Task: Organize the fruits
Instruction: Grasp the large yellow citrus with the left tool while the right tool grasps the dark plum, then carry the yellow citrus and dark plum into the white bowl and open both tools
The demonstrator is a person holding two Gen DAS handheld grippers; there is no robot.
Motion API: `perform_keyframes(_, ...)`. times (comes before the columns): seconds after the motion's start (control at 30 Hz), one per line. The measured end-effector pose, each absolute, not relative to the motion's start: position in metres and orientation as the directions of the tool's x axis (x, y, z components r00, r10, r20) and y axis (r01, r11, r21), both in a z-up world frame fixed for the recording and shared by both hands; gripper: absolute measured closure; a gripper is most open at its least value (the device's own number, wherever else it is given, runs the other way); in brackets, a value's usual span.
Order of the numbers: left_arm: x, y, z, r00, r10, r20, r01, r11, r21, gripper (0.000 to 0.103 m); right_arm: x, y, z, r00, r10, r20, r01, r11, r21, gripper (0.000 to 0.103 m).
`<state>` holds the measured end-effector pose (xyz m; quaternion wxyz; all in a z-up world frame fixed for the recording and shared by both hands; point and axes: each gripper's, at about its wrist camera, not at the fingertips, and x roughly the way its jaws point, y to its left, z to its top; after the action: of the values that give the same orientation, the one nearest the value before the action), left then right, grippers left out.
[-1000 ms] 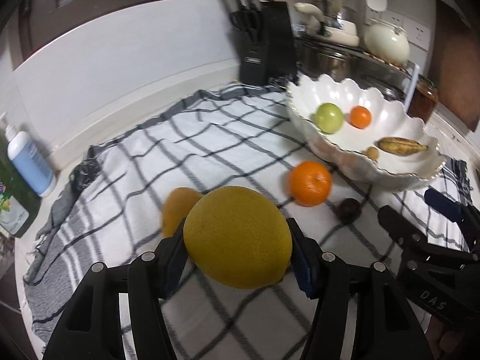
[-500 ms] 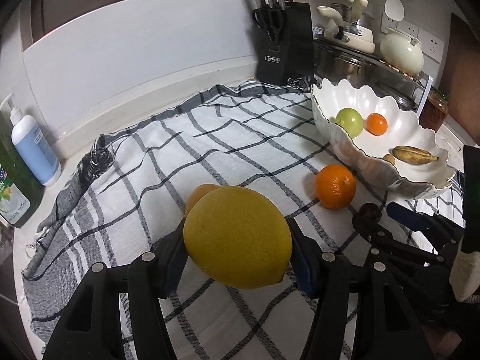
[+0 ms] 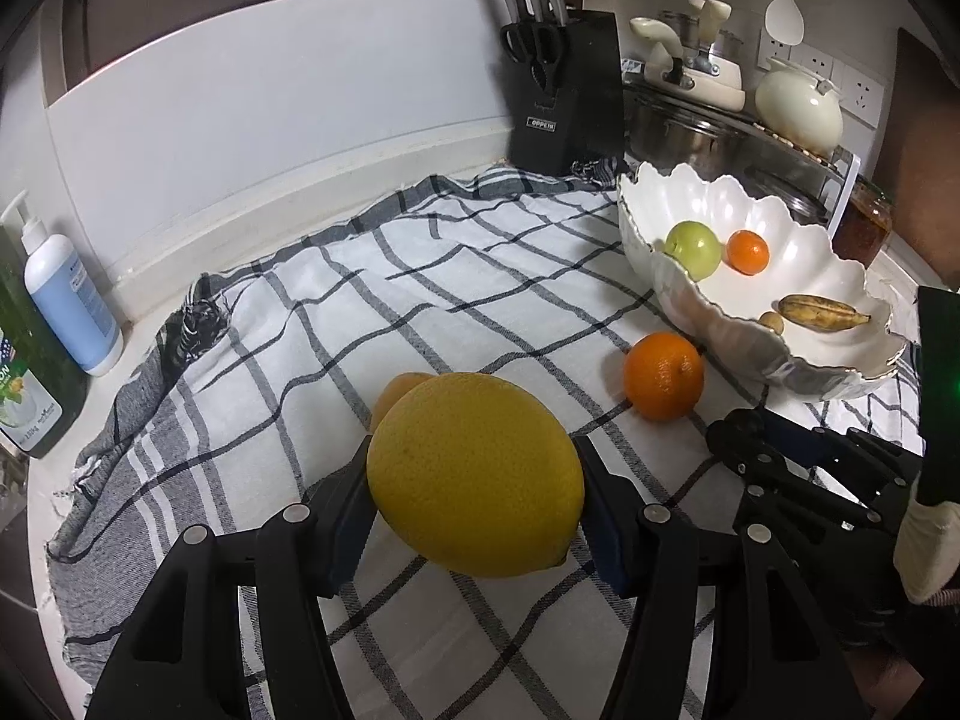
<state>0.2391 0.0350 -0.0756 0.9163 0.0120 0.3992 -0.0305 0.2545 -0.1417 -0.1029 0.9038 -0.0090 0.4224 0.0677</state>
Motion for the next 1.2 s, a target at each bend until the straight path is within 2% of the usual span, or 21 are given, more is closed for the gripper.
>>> perform_keyframes(0.7,0.232,-0.009,-0.035,0.729,-0.131,-0.672,0.174,0.985,-0.003,0.043,0.222,-0.183,-0.032,0.757,0.061,-0.651,-0.074,0.997,0.007,0.074)
perform_keyframes(1.07,0.261,-0.054,-0.021,0.719,-0.234,-0.654,0.282,0.959,-0.033,0.043,0.234,-0.226,-0.014,0.781,-0.006,-0.625,-0.006,1.000,-0.017,0.074)
perform_keyframes(1.2,0.272,-0.071,-0.022,0.717,-0.232,-0.657,0.307,0.952,-0.002,0.043,0.242,-0.241,-0.014,0.777,-0.025,-0.629,0.011,1.000,-0.025,0.074)
